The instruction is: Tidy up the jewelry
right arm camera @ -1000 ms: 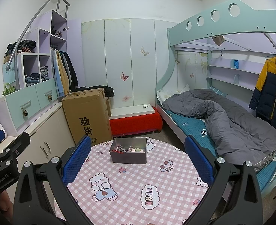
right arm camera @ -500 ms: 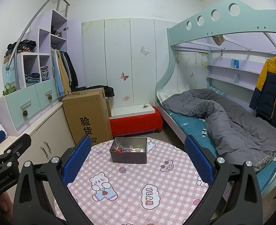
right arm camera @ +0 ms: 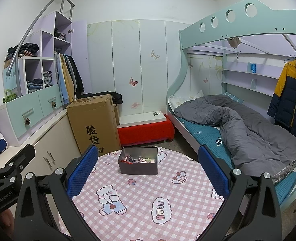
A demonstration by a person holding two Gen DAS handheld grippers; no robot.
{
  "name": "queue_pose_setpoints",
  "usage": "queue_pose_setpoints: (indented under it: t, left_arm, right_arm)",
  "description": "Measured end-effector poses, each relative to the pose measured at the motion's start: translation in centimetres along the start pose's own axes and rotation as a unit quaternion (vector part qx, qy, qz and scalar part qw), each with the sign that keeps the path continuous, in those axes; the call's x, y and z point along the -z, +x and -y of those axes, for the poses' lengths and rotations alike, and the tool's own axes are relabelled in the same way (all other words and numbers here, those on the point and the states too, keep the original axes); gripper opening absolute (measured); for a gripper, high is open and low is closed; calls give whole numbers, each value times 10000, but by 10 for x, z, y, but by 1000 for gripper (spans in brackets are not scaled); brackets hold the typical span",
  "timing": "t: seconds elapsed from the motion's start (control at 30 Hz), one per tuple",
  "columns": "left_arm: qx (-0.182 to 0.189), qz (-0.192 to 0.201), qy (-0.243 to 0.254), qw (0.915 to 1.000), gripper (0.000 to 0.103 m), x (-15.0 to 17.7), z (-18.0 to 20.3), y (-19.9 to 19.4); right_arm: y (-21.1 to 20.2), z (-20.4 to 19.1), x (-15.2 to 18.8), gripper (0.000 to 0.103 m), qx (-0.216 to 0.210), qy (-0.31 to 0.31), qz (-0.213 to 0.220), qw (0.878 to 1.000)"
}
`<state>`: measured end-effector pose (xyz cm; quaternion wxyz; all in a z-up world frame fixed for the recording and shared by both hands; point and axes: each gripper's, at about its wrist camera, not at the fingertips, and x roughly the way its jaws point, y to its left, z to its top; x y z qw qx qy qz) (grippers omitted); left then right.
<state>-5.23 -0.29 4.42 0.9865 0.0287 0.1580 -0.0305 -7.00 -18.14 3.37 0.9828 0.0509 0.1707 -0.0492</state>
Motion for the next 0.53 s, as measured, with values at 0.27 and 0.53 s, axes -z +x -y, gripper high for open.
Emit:
queue_pose_setpoints:
  t: [0.27, 0.53]
  left_arm:
    - [163, 72, -158, 9997, 97, -1, -1, -3]
    - [-15, -54, -157, 9999, 97, -4, -1, 0]
  right_arm:
    - [1, 2, 1, 96, -29, 35, -35, 10000]
    - [0, -2, 2, 96, -76, 4, -29, 10000]
